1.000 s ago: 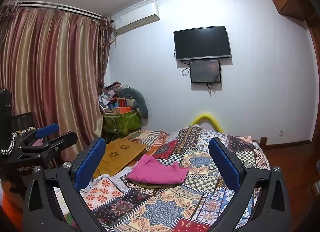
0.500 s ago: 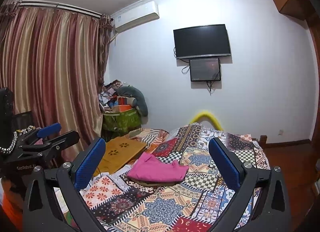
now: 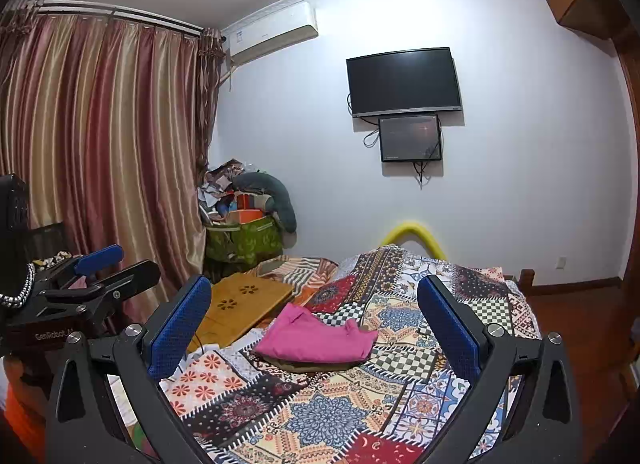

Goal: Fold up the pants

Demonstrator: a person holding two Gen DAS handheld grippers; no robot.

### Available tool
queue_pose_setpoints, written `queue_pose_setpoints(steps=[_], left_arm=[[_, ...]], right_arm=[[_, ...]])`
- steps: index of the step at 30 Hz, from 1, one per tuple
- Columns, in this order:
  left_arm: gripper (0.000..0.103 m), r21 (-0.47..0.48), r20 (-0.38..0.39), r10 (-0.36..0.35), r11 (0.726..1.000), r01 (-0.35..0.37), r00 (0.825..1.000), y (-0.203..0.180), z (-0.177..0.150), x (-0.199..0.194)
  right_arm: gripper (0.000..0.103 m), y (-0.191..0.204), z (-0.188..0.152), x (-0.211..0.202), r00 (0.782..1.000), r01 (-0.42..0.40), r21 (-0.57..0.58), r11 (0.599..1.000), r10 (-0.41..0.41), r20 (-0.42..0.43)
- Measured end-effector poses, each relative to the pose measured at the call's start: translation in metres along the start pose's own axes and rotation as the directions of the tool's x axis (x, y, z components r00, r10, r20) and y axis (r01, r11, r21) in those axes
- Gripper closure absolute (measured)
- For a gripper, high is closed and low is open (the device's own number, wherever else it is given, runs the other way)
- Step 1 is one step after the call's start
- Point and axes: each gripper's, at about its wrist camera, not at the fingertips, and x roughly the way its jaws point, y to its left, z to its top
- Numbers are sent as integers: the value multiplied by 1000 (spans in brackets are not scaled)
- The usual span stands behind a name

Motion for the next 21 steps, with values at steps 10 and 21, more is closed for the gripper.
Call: queue_pose_setpoints(steps=[10,21], left_arm=[[2,8,0,-11,1000,11,1000,-5,5,0],[2,17,1,-20,1000,20,1000,-4,5,2]], right_arm=[[0,0,-1,0,1000,1,1,1000,-1,0],[0,-1,1,-2,1000,8,7,1000,-8,2]])
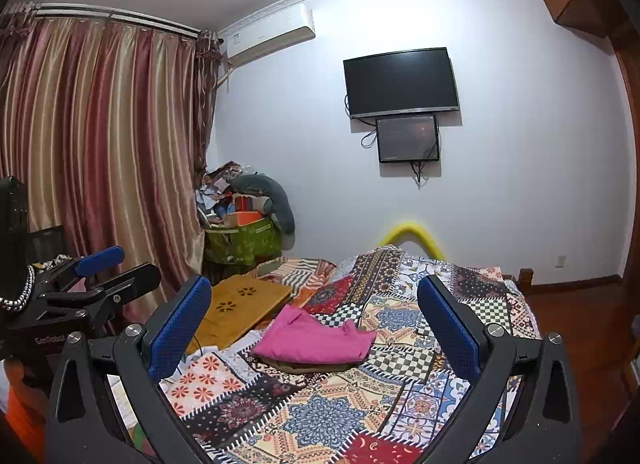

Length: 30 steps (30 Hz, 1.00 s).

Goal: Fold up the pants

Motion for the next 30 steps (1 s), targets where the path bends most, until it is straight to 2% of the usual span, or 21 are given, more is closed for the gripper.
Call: queue_pose_setpoints(steps=[30], left_arm=[[1,10,-4,-46,999,46,999,-3,-8,4]], right_arm=[[0,4,-1,-1,1000,2,-6,1000,-2,-12]])
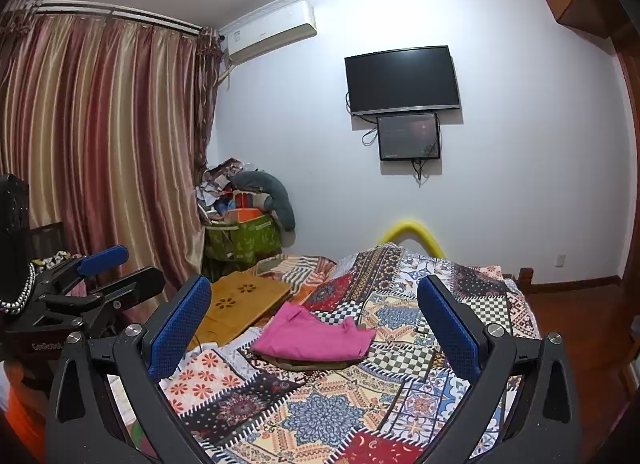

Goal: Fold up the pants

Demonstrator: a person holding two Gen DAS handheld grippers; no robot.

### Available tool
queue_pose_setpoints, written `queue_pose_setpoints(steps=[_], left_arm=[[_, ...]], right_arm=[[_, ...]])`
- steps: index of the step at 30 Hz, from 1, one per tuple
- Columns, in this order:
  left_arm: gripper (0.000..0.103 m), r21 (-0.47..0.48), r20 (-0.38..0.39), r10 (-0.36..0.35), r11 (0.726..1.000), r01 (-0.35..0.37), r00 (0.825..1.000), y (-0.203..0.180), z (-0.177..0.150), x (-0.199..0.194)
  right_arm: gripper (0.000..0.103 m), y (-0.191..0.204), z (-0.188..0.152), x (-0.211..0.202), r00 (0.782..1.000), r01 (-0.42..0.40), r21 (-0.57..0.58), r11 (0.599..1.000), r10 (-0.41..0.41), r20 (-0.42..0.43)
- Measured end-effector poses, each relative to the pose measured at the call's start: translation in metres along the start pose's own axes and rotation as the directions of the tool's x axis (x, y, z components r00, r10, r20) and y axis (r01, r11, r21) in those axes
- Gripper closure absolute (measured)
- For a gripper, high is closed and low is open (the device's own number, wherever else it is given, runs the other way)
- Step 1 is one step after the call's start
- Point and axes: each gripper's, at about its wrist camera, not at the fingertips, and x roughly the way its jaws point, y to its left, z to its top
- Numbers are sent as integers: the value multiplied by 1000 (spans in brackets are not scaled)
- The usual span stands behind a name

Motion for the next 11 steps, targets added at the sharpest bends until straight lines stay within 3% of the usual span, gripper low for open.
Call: queue_pose_setpoints(steps=[11], left_arm=[[1,-1,6,13,1000,-13,1000,1,0,-1]], right_arm=[[0,2,-2,3,1000,-1,4,1000,1,-5]])
